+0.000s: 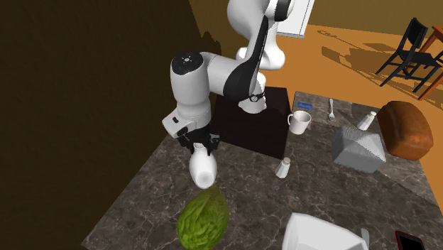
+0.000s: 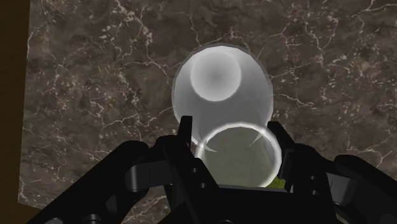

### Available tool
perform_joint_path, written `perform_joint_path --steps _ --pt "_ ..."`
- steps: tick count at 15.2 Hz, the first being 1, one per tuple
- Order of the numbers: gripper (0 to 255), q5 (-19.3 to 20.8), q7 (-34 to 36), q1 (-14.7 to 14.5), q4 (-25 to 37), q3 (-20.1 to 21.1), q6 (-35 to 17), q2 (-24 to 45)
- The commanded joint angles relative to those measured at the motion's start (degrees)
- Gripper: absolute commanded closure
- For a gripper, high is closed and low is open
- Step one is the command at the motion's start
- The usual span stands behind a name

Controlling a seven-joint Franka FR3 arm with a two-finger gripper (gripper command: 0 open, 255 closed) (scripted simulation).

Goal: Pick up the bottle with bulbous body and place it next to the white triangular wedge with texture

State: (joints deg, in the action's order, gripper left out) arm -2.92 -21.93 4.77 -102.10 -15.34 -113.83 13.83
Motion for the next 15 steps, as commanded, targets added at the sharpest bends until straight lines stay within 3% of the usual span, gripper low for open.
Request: perform_joint_path --steps 1,6,15 --pt "255 0.0 0.0 0.0 0.0 0.0 0.0 0.0" --pt "255 0.0 0.0 0.0 0.0 0.0 0.0 0.0" --pt "255 0.5 0.3 0.0 4.9 -0.2 6.4 -1.6"
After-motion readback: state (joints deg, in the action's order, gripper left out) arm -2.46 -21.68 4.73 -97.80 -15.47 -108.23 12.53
